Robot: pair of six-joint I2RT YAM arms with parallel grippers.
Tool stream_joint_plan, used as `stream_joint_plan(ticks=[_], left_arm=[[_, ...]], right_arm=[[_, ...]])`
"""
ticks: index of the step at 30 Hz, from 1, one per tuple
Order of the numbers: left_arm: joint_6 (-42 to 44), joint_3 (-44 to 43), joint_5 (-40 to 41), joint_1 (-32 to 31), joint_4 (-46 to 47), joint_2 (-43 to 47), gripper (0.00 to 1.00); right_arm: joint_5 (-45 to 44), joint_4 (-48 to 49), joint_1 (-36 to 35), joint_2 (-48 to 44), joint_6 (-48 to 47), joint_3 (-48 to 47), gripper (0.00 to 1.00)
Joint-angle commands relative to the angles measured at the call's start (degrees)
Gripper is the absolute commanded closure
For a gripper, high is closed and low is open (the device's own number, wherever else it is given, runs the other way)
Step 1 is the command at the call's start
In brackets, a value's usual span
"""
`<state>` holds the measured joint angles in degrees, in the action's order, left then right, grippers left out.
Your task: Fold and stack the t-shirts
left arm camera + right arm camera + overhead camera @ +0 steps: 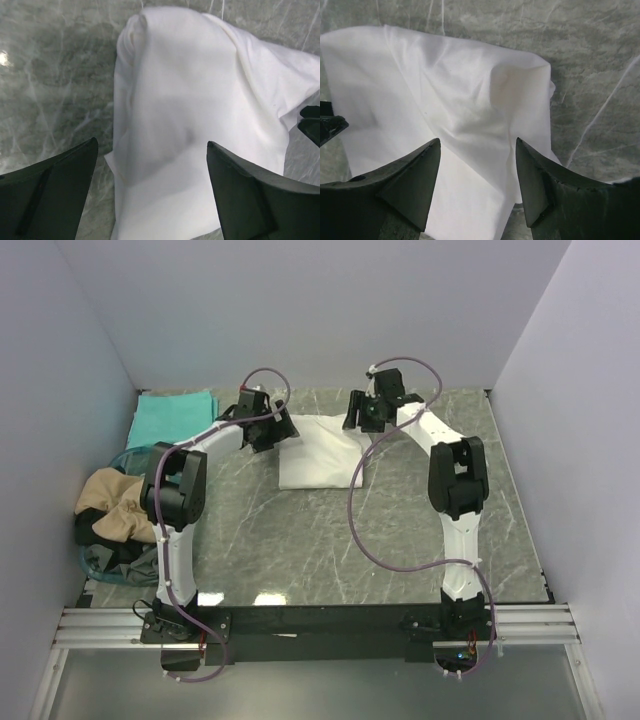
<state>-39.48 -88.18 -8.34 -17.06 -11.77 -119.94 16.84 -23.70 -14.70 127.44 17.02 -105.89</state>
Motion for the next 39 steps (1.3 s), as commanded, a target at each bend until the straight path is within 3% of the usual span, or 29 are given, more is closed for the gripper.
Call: stream_joint_plan(ticks=[1, 5, 10, 16, 22, 31, 33, 39], left_arm=[[-1.3, 1.2, -1.9, -1.0, 1.3, -0.4, 0.06], [-1.6, 4.1, -2.2, -3.1, 1.1, 0.3, 0.13], [-2.8, 14.7, -1.6, -5.3, 3.2, 5.0, 0.19], [-5.5, 31.4, 1.4, -8.5, 5.3, 16.0, 0.22], [-10.1, 44.5, 6.0, -16.6, 5.4, 29.2, 0.22], [-21.4, 54.3, 8.1, -29.4, -3.4, 44.7, 0.22], [-22.7, 54.6, 8.2, -31.9, -7.2, 48.9, 0.19], [-21.3, 50.1, 19.7, -32.2, -15.6, 54.7, 0.04]], right_arm=[[-2.2, -1.6, -1.5, 1.3, -1.8, -1.2, 0.32], [-2.8, 0.2, -3.8, -1.3, -2.2, 5.9, 0.32], [-4.0, 3.3, -6.4, -7.7, 0.0, 16.7, 0.32], [-2.8, 9.9, -10.7, -20.3, 7.0, 37.2, 0.32], [-3.0, 15.8, -18.4, -32.2, 13.3, 57.0, 0.32], [-4.2, 7.1, -24.6, -50.9, 19.1, 68.4, 0.32], [-5.1, 5.3, -24.8, -55.5, 18.8, 68.8, 0.32], [-15.0, -0.8, -24.6, -61.3, 14.3, 63.8, 0.3]])
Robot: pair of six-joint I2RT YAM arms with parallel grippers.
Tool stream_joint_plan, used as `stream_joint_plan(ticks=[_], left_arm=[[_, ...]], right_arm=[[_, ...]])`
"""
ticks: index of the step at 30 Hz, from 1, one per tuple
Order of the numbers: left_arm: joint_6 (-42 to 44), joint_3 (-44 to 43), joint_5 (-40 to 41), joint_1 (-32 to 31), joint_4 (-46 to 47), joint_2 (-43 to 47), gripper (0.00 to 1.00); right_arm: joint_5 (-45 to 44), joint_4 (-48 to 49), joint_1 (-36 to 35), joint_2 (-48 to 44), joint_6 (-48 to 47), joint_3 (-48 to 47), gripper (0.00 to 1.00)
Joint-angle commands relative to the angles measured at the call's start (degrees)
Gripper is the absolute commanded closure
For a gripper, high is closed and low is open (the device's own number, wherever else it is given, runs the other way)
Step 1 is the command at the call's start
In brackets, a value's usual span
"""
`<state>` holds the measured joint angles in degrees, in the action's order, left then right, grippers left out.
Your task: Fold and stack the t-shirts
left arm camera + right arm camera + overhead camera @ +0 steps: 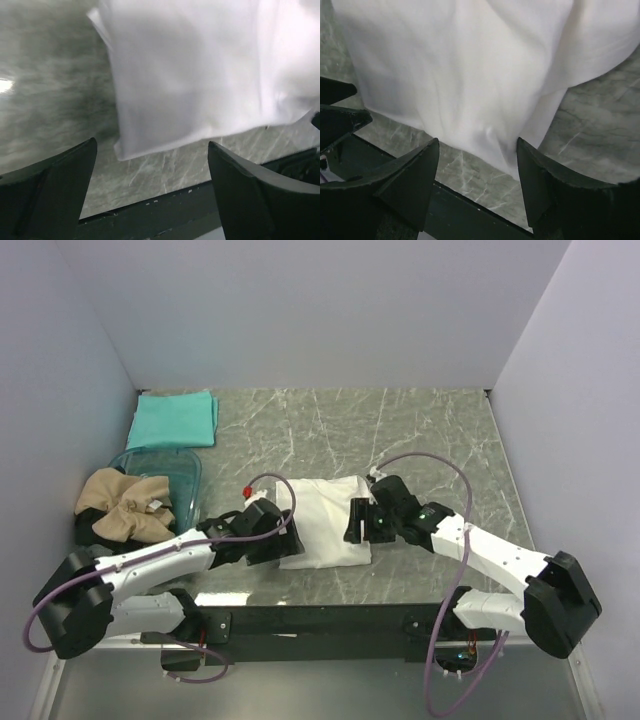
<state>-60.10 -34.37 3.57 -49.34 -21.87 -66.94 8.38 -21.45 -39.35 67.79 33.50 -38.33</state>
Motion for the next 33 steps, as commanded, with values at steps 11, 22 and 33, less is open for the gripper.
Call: stream_joint_plan(ticks=[11, 22, 33], left_arm=[[8.0, -10.6, 7.0, 14.1, 6.4, -6.5, 0.01], [11.5, -19.8, 2.0, 19.1, 11.1, -23.0, 0.26], [12.1, -21.3, 2.4, 20.3, 11.8, -25.8, 0.73]], right_arm=[[-12.2, -1.6, 6.2, 16.2, -10.4, -17.7, 0.27], [-5.8, -1.6, 8.2, 26.9, -9.7, -21.4, 0.38], [-1.1, -2.3, 8.3, 28.2, -8.9, -22.4, 1.0]])
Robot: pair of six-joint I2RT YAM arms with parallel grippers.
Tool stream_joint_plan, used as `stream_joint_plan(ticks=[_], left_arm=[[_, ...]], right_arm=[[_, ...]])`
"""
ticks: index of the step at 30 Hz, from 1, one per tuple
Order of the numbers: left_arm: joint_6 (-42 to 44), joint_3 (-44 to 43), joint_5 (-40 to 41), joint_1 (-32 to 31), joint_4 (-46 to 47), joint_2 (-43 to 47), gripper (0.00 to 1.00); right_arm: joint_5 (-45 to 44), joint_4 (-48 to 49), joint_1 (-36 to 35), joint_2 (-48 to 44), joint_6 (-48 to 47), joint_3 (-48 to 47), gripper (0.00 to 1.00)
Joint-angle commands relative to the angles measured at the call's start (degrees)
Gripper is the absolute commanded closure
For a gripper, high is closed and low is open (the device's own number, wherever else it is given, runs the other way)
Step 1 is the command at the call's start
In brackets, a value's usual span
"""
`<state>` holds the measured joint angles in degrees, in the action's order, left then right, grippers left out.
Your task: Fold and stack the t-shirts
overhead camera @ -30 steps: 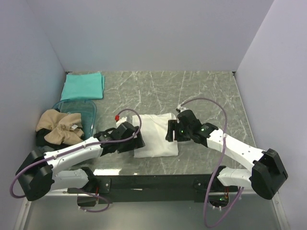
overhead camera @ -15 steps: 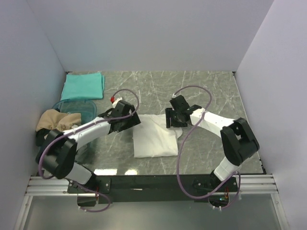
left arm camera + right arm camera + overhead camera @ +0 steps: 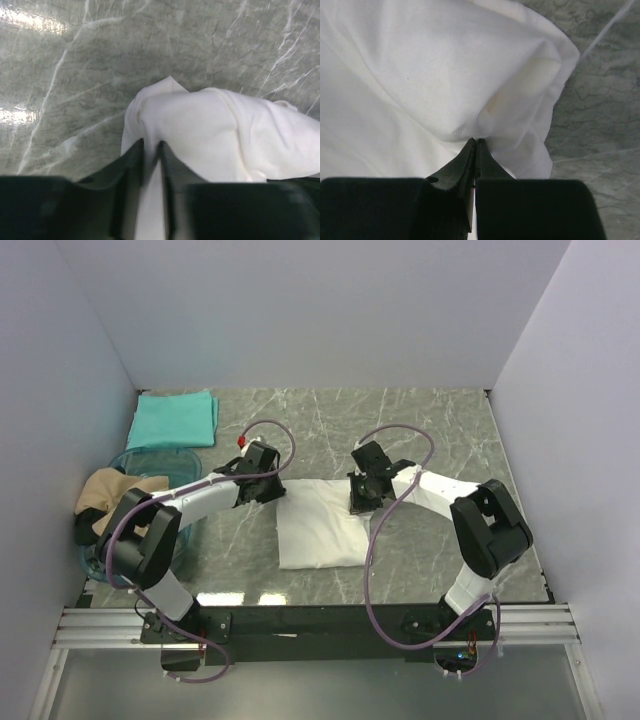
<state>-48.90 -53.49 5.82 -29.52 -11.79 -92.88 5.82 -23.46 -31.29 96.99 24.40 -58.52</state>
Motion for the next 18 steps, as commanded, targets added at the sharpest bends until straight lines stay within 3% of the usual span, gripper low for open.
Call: stream_joint_plan(ticks=[1, 3, 4, 12, 18], left_arm=[[1.1, -2.0, 0.2, 0.6, 2.2, 0.6, 0.8], [1.1, -1.6, 0.3, 0.7, 2.1, 1.0, 0.88], [1.1, -1.4, 0.5, 0.9, 2.1, 1.6, 0.99], [0.9, 1.4, 1.6, 0.9, 4.1, 7.6, 0.99], [0.1, 0.9, 3.1, 1.4, 3.7, 6.1, 0.99]], right_arm=[[1.8, -0.6, 0.3, -2.3, 0.2, -2.2, 1.0], [4.5, -0.5, 0.4, -4.1, 0.7, -1.9, 1.0], [5.9, -0.1, 0.6, -6.0, 1.1, -1.5, 1.0], [25.1, 10.0, 4.7, -16.7, 8.1, 7.6, 1.0], [35.7, 23.3, 10.0, -14.2, 14.3, 16.7, 1.0]])
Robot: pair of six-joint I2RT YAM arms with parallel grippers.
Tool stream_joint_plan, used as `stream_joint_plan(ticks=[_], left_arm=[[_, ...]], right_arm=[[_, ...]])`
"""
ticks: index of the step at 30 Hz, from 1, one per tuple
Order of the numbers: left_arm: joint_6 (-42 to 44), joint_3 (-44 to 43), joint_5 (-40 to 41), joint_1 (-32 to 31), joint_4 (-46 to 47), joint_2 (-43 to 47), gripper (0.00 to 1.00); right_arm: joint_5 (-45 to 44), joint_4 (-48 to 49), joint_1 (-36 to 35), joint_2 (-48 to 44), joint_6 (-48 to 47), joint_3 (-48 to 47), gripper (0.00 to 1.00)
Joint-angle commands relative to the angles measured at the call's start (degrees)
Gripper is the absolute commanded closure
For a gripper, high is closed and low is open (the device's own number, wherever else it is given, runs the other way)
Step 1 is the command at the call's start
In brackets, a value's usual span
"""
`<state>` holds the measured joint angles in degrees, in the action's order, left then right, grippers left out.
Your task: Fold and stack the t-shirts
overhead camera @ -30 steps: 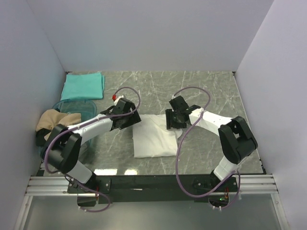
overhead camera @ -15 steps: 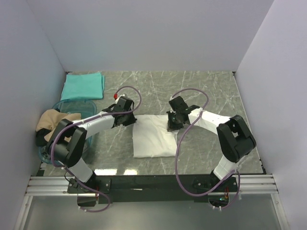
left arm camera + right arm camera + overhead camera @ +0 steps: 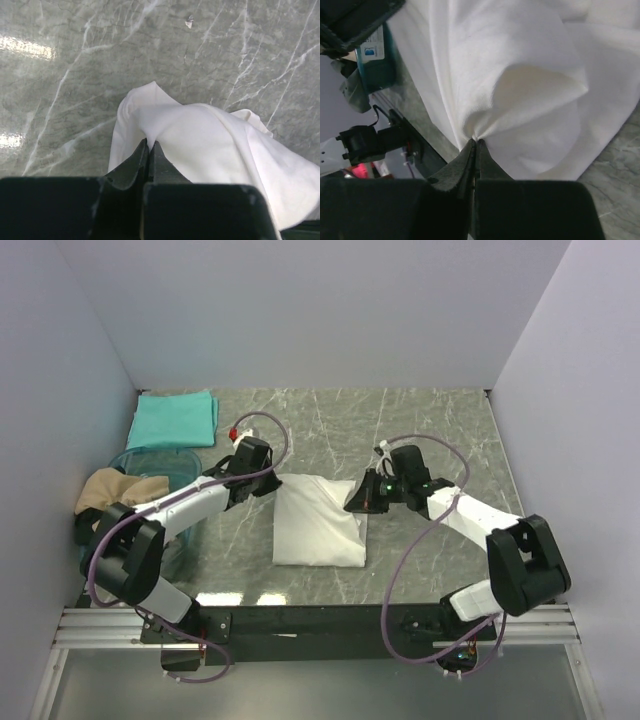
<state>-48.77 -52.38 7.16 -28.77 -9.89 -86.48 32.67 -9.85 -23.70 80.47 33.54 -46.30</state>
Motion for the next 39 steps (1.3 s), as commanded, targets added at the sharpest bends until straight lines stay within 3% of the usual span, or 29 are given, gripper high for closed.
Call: stream_joint_plan(ticks=[1, 6, 10, 14, 15, 17, 18, 20, 21, 26, 30, 35, 39], left_arm=[[0.0, -0.6, 1.5, 0.7, 1.8, -0.7, 0.99], [0.4, -2.2, 0.5, 0.7, 2.2, -4.1, 0.99], [1.0, -4.1, 1.3, 0.8, 1.6, -6.8, 0.99], [2.4, -5.3, 0.1, 0.8, 1.6, -8.0, 0.95], [2.7, -5.4, -0.3, 0.8, 1.8, -7.9, 0.83], [3.7, -5.5, -1.4, 0.8, 2.3, -7.5, 0.74], [4.1, -5.5, -1.7, 0.8, 2.4, -6.9, 0.63], [4.9, -5.5, -2.7, 0.8, 2.3, -6.1, 0.53], [5.2, -5.5, -3.0, 0.8, 2.2, -5.1, 0.43], [5.6, -3.3, -4.0, 0.8, 1.1, -1.9, 0.25], [5.2, -0.5, -3.3, 0.8, 0.8, 0.9, 0.13], [5.7, -0.5, -2.4, 0.8, 1.8, 1.2, 0.13], [6.0, -3.3, -1.3, 0.9, 1.9, -2.5, 0.24]], right_arm=[[9.4, 11.9, 3.0, 3.1, 5.7, 5.3, 1.0], [9.5, 17.1, 7.8, 9.3, 5.9, 7.4, 1.0], [6.3, 14.7, 11.0, 15.1, 2.3, 6.0, 1.0], [1.9, 11.5, 11.7, 16.7, -0.6, 4.4, 0.86], [1.9, 10.9, 11.7, 16.4, -0.9, 4.1, 0.84], [1.9, 10.3, 11.7, 15.5, -1.4, 3.8, 0.78], [1.7, 9.2, 11.7, 13.9, -1.5, 3.5, 0.76], [0.8, 7.8, 11.6, 11.7, -2.6, 3.2, 0.7], [0.6, 6.0, 11.7, 9.3, -2.9, 2.7, 0.68], [-7.9, 0.2, 11.3, 0.8, -5.1, 2.5, 0.53], [-13.3, -3.0, 9.6, -2.6, -6.8, 1.3, 0.46], [-16.9, -2.3, 4.5, 0.2, -6.3, -3.6, 0.46], [-20.9, -2.7, 1.3, 6.3, -5.2, -9.1, 0.53]])
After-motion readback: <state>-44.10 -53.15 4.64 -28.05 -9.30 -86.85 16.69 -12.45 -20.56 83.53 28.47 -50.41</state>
